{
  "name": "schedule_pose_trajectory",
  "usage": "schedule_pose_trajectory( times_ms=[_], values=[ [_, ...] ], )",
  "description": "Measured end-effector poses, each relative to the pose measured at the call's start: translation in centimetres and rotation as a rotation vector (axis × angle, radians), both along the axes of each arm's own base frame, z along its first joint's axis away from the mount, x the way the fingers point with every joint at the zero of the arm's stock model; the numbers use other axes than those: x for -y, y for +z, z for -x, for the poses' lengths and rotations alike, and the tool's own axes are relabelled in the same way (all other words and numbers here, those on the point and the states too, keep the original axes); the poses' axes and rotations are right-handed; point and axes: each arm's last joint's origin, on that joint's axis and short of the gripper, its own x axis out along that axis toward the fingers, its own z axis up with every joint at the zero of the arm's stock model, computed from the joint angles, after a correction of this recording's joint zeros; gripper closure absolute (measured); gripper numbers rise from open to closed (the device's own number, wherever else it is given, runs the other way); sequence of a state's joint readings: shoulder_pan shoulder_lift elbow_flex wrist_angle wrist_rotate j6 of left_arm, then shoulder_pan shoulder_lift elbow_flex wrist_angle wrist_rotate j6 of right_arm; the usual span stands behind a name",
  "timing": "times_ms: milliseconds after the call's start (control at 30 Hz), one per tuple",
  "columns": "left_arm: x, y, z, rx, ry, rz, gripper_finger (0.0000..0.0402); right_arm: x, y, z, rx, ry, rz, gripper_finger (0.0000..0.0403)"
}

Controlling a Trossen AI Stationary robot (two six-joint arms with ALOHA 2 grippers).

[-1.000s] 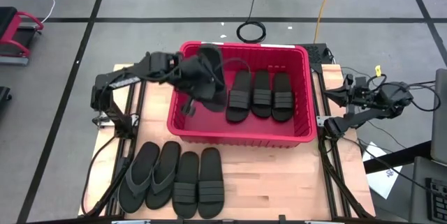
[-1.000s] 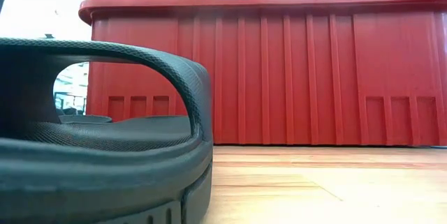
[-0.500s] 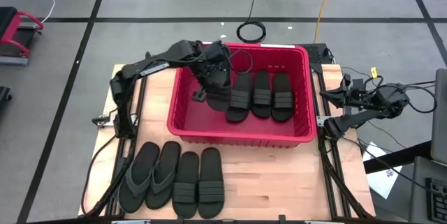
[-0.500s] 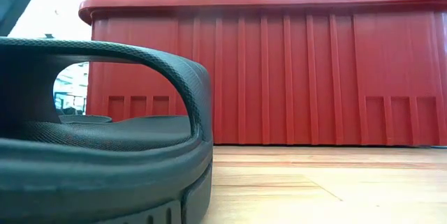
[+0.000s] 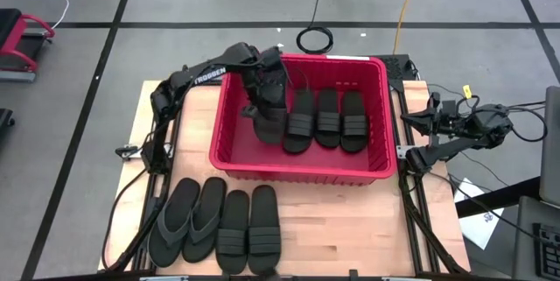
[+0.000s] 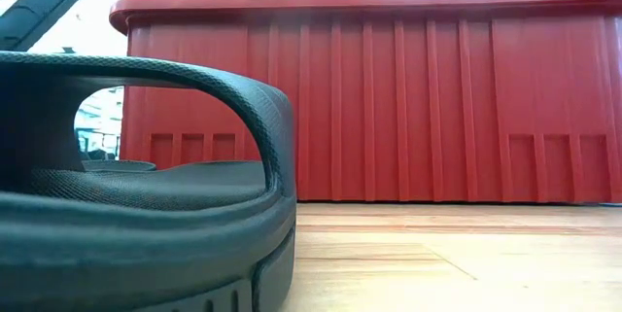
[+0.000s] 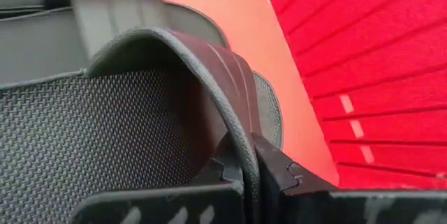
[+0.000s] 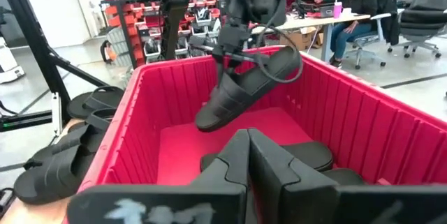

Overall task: Pick and place slides into bin
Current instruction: Put the black slide into the red bin

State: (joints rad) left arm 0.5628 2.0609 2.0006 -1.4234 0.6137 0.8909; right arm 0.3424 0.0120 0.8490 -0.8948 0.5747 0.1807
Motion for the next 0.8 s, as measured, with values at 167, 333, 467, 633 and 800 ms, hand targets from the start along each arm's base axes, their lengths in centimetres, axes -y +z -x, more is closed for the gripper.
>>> schedule_pose_trajectory(
  times_ms=[167,333,467,633,800],
  values=[
    [-1.7,-1.5,1.1,-0.007,0.036,0.040,0.0401,0.0,0.0,0.0,-0.004,0.002,0.017,0.0403],
    [-1.6,-3.6,1.7,-0.045,0.010,0.079,0.0401,0.0,0.0,0.0,-0.004,0.002,0.017,0.0403],
    [-1.2,-5.0,1.6,-0.050,-0.026,0.081,0.0401,0.0,0.0,0.0,-0.004,-0.002,0.018,0.0403],
    [-0.7,-6.0,1.5,-0.024,-0.039,0.130,0.0401,0.0,0.0,0.0,-0.002,-0.004,0.011,0.0403],
    [-0.6,-6.6,1.5,0.034,-0.052,0.183,0.0401,0.0,0.0,0.0,-0.001,-0.004,0.007,0.0403]
  ],
)
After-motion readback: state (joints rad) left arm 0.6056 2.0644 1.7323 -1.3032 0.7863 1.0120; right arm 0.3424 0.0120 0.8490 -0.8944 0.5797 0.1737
